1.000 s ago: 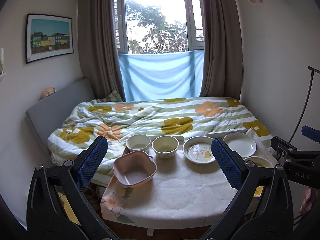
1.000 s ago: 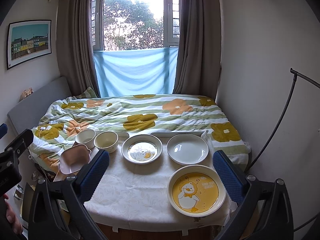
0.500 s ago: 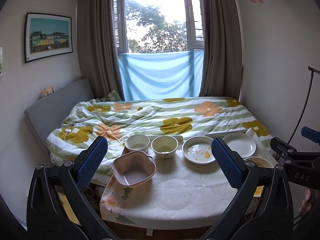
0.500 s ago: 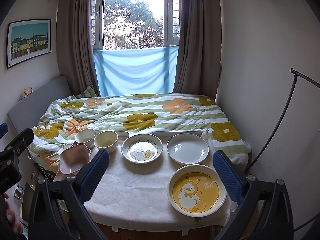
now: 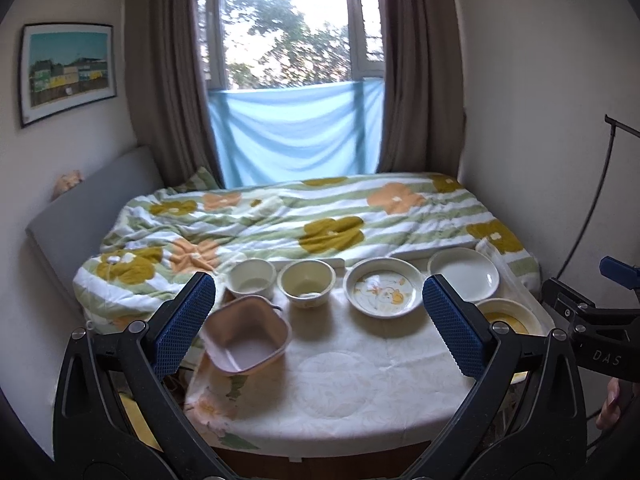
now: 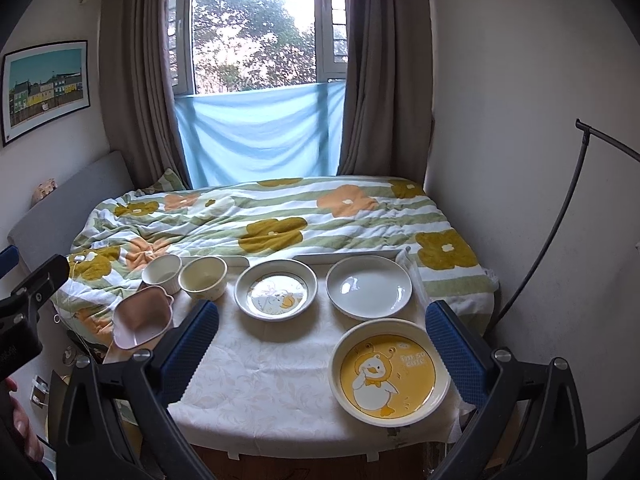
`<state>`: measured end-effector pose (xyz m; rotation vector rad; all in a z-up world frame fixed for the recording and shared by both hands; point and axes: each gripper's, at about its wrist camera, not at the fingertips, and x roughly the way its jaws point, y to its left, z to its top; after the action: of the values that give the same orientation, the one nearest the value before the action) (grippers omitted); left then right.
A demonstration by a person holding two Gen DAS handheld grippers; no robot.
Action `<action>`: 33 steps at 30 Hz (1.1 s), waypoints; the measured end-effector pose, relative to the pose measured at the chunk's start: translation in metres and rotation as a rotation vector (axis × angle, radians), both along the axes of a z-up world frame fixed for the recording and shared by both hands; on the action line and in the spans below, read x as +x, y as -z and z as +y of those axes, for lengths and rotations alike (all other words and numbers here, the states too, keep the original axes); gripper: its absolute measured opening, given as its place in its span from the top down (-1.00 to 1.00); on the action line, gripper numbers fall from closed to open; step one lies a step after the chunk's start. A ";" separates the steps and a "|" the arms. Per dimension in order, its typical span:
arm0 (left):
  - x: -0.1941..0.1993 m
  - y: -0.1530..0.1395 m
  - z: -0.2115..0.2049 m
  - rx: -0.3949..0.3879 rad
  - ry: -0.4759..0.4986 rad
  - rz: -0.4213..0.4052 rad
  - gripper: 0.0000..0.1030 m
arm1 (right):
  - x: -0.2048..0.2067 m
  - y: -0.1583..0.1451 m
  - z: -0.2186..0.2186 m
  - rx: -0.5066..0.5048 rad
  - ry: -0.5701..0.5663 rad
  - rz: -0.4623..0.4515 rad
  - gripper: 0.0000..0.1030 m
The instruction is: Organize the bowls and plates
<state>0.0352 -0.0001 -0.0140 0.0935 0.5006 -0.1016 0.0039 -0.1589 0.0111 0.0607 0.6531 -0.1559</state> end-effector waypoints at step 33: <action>0.156 0.303 -0.237 -0.060 0.396 0.766 0.15 | 0.067 0.239 -0.240 0.525 -0.131 0.392 0.07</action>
<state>0.1908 -0.2369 -0.3175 0.0926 1.2401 -0.5521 0.0713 -0.3986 -0.2275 0.5015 1.0740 0.1386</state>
